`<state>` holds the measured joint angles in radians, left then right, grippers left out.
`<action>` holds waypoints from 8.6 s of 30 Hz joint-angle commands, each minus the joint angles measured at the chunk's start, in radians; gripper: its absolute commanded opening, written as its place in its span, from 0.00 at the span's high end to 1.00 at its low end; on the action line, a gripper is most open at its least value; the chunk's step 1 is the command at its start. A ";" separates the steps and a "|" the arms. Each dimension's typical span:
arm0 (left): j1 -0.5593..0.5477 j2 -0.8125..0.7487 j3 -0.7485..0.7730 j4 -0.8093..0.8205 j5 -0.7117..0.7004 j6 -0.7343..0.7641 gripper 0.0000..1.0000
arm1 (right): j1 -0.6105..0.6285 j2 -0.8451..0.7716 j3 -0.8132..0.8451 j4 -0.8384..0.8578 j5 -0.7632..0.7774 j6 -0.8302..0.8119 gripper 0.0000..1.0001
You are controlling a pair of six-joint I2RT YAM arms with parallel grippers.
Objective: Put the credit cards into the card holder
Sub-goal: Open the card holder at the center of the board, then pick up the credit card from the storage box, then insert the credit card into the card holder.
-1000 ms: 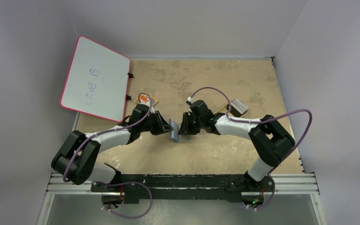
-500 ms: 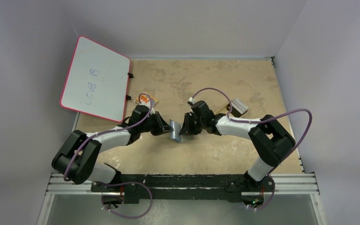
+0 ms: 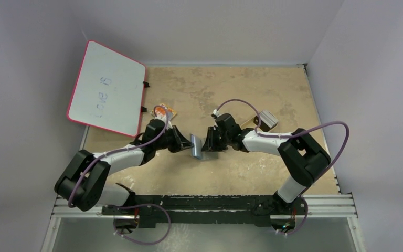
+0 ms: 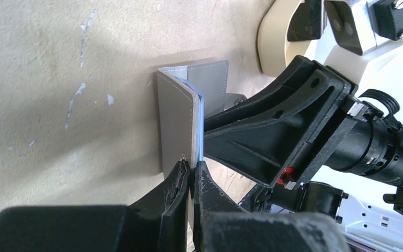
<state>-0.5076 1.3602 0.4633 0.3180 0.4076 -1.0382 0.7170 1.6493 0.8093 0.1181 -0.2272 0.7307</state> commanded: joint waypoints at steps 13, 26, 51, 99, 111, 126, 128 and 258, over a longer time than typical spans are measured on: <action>-0.023 -0.134 0.109 -0.182 -0.050 0.013 1.00 | 0.045 -0.150 0.012 0.108 -0.042 -0.054 0.31; -0.023 -0.134 0.118 -0.234 -0.064 0.050 1.00 | 0.055 -0.075 0.059 -0.084 0.113 -0.074 0.35; -0.023 -0.091 0.042 -0.122 -0.021 0.106 1.00 | 0.053 -0.068 0.030 -0.181 0.293 -0.067 0.50; -0.020 -0.025 0.081 -0.204 -0.105 0.135 0.56 | 0.063 -0.086 0.097 -0.226 0.303 -0.129 0.63; -0.020 -0.052 0.127 -0.259 -0.067 0.140 1.00 | 0.068 -0.145 0.197 -0.255 0.369 -0.165 0.62; -0.020 -0.134 0.225 -0.551 -0.152 0.216 1.00 | -0.112 -0.160 0.361 -0.315 0.583 -0.677 0.55; -0.020 -0.139 0.225 -0.556 -0.141 0.224 1.00 | -0.156 -0.125 0.397 -0.396 0.643 -0.680 0.53; -0.020 0.006 0.029 -0.091 -0.100 0.062 0.89 | -0.138 -0.323 -0.091 0.156 -0.214 0.065 1.00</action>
<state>-0.5285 1.3705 0.4950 0.1680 0.3103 -0.9771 0.5625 1.2728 0.7483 0.1425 -0.4156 0.7280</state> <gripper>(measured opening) 0.082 0.004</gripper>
